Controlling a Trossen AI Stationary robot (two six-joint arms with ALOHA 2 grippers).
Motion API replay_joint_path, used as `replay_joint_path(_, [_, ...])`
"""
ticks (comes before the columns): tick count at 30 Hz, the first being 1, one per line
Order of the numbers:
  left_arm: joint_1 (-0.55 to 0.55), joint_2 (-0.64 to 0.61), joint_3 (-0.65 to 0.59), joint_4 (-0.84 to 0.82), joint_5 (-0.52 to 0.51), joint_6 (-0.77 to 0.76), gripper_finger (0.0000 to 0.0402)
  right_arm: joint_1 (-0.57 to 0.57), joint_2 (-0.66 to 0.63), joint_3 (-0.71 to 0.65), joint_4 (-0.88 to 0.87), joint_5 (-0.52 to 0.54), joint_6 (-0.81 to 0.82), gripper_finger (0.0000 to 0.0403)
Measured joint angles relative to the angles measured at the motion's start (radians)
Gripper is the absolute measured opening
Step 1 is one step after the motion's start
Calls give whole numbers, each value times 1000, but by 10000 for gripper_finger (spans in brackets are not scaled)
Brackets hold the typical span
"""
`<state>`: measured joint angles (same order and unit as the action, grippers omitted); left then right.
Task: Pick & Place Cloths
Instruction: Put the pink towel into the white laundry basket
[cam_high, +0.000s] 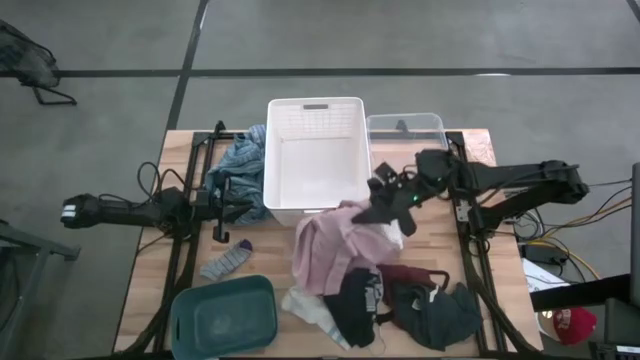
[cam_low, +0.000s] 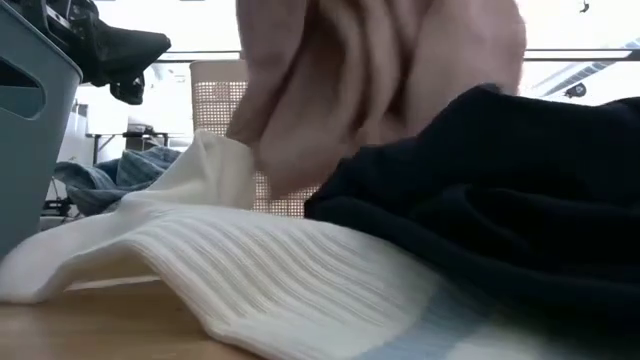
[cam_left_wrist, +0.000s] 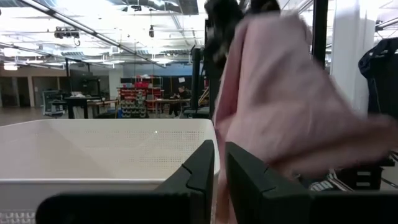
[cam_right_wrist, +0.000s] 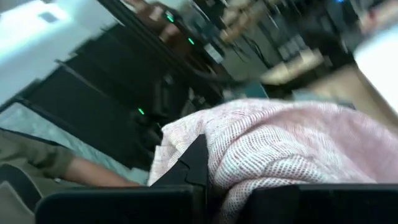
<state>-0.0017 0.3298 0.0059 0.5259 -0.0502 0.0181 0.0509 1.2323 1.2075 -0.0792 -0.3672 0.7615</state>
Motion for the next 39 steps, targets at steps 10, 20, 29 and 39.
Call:
replay_joint_path(10, [0, 0, 0, 0, 0, 0, 44, -68, 106, 390, -27, -1, -243, 18])
replay_joint_path(20, [0, 0, 0, 0, 0, 0, 44, -212, 283, 724, -24, 31, -398, 18])
replay_joint_path(29, [0, 0, 0, 0, 0, 0, 45, -311, 458, 935, -281, 42, -425, 18])
replay_joint_path(39, [0, 0, 0, 0, 0, 0, 46, -329, 524, 920, -691, 371, -501, 18])
